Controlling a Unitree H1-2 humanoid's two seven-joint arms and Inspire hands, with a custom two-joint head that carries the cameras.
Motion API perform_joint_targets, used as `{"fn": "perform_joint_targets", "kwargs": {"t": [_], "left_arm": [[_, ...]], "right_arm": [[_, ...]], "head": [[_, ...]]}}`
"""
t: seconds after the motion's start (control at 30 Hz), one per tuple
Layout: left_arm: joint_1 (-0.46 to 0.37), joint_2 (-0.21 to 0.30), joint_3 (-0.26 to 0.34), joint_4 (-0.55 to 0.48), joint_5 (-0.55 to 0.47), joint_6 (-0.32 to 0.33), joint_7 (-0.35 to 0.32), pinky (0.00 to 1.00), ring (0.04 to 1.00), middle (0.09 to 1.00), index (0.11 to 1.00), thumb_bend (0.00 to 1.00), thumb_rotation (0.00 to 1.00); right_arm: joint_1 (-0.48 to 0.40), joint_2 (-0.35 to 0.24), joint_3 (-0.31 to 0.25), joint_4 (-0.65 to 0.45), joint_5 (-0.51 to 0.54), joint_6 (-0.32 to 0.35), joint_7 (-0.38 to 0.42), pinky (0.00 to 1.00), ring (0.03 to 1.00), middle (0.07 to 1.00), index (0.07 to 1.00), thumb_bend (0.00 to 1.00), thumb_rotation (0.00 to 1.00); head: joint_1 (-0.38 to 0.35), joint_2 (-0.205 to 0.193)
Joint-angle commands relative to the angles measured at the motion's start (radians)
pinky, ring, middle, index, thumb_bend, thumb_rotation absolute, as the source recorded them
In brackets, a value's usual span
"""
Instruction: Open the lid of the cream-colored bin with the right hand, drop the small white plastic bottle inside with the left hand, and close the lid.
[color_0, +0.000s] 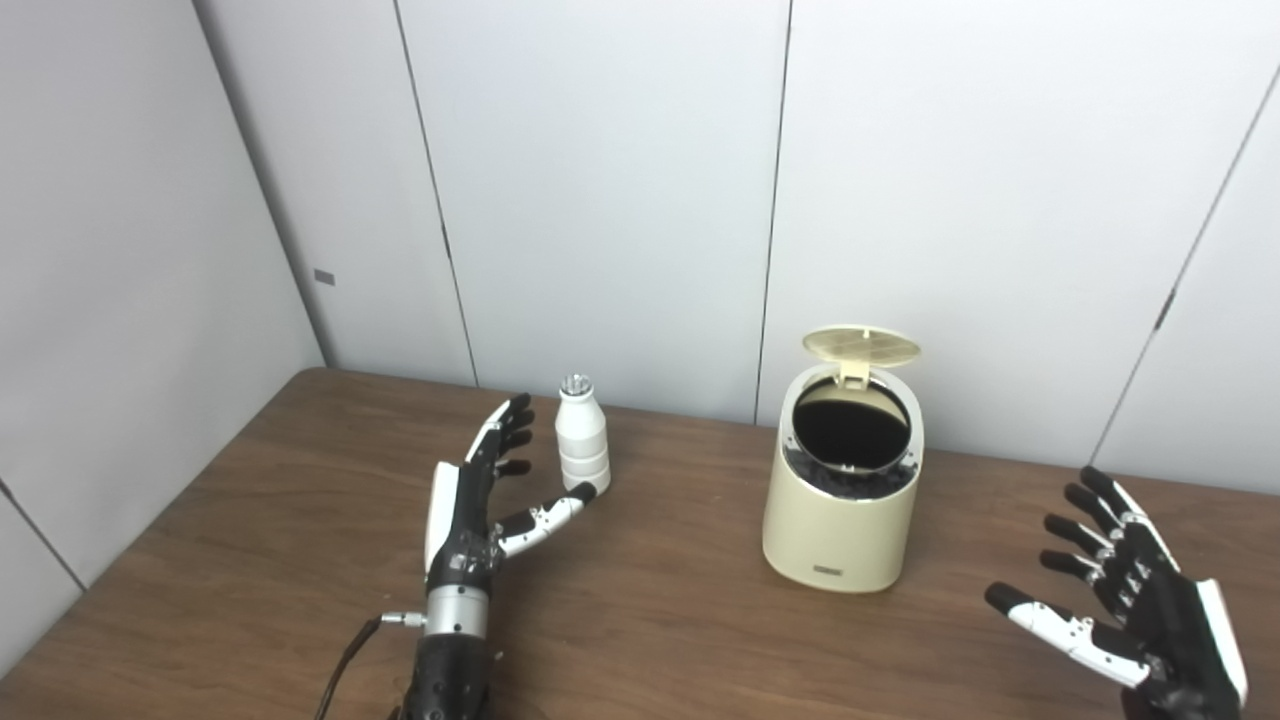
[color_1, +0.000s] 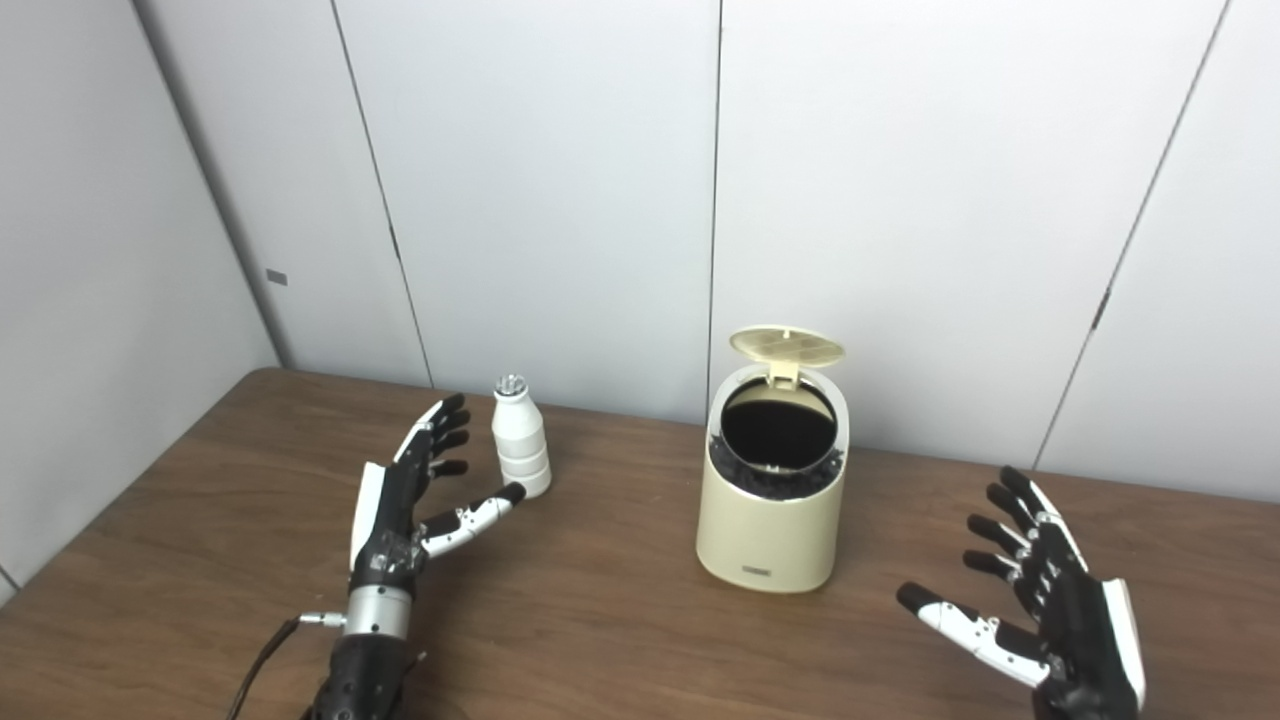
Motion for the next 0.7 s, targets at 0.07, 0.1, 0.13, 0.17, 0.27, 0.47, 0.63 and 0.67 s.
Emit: {"fn": "perform_joint_targets", "kwargs": {"t": [0.07,0.1,0.13,0.17,0.27,0.47,0.63,0.67], "left_arm": [[-0.068,0.023,-0.007,0.03,0.017,-0.046,0.032,0.69,0.81,0.845,0.891,0.73,0.1],[-0.072,0.024,-0.009,0.04,0.013,-0.05,0.031,0.69,0.813,0.846,0.892,0.72,0.1],[-0.076,0.025,-0.01,0.049,0.007,-0.055,0.03,0.7,0.817,0.849,0.893,0.72,0.09],[-0.08,0.026,-0.011,0.058,0.002,-0.06,0.028,0.7,0.82,0.85,0.895,0.72,0.09],[-0.094,0.029,-0.015,0.094,-0.003,-0.074,0.031,0.72,0.82,0.849,0.897,0.72,0.09],[-0.11,0.028,-0.024,0.141,0.003,-0.096,0.044,0.71,0.811,0.843,0.888,0.72,0.1],[-0.125,0.027,-0.03,0.175,0.0,-0.106,0.052,0.72,0.807,0.839,0.883,0.72,0.11],[-0.13,0.028,-0.03,0.187,-0.001,-0.108,0.053,0.72,0.808,0.84,0.883,0.72,0.11]], "right_arm": [[-0.022,-0.001,0.003,-0.051,0.0,-0.018,0.002,0.69,0.796,0.874,0.876,0.64,0.0],[-0.021,0.0,0.004,-0.054,-0.002,-0.017,0.002,0.69,0.795,0.873,0.874,0.64,0.0],[-0.02,0.0,0.004,-0.056,-0.003,-0.014,0.002,0.68,0.794,0.872,0.873,0.64,0.0],[-0.02,0.001,0.004,-0.057,-0.003,-0.013,0.002,0.68,0.793,0.872,0.873,0.64,0.0],[-0.018,0.002,0.005,-0.056,-0.003,-0.017,0.001,0.68,0.79,0.875,0.873,0.65,0.0],[-0.015,0.003,0.004,-0.054,-0.005,-0.021,-0.002,0.68,0.785,0.874,0.875,0.66,0.0],[-0.013,0.001,0.001,-0.044,0.005,-0.035,0.001,0.68,0.783,0.877,0.881,0.65,0.0],[-0.013,0.0,0.001,-0.041,0.005,-0.038,0.001,0.68,0.781,0.877,0.881,0.65,0.0]], "head": [[-0.007,0.003],[-0.009,0.004],[-0.009,0.004],[-0.011,0.004],[-0.017,0.005],[-0.027,0.006],[-0.032,0.007],[-0.032,0.007]]}}
